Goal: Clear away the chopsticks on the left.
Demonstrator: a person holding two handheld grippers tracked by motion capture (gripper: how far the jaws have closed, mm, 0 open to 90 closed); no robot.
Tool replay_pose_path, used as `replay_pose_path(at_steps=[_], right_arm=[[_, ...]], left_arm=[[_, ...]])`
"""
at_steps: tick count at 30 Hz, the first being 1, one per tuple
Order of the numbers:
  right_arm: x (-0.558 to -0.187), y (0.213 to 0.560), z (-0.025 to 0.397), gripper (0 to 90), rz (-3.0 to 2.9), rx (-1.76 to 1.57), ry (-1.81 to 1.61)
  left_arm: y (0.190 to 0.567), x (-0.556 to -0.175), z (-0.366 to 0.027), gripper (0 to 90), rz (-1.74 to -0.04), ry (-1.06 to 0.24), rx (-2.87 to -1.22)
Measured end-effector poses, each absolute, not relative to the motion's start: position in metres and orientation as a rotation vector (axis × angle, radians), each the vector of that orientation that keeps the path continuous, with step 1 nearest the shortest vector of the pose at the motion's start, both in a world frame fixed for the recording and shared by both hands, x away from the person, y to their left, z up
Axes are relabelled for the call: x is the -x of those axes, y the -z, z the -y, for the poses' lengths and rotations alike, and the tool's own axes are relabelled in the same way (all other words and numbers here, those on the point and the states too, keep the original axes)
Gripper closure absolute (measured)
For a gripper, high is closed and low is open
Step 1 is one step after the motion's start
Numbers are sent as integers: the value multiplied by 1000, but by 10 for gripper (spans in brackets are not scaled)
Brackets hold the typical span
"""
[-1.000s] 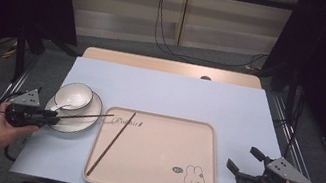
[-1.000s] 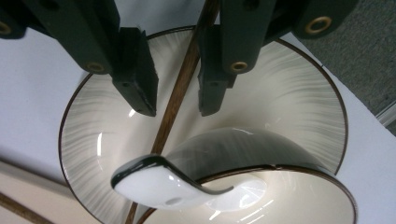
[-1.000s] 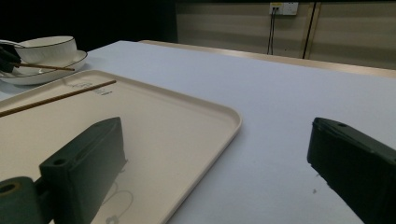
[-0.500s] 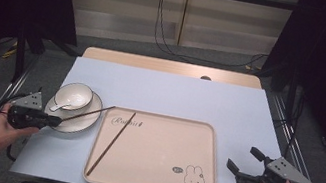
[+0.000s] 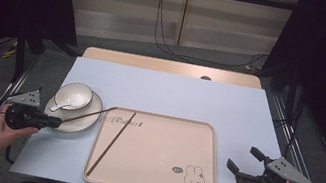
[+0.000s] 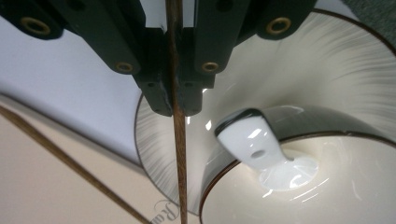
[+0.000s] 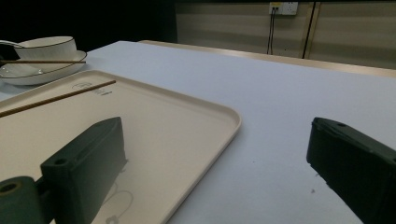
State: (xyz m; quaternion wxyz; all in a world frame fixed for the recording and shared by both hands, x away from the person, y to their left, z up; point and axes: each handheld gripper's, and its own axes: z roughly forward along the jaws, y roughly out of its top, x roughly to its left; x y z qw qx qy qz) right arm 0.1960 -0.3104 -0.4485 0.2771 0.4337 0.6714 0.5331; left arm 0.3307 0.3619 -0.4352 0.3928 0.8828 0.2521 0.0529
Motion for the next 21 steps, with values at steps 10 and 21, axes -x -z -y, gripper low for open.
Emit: replay_pose_path(at_steps=[10, 21], right_arm=[[-196, 448, 311, 42, -1799, -1171, -1431], [-196, 448, 311, 43, -1796, -1170, -1431]], left_arm=[[431, -320, -351, 847, -717, -55, -2147], [422, -306, -337, 848, -748, -61, -2087]])
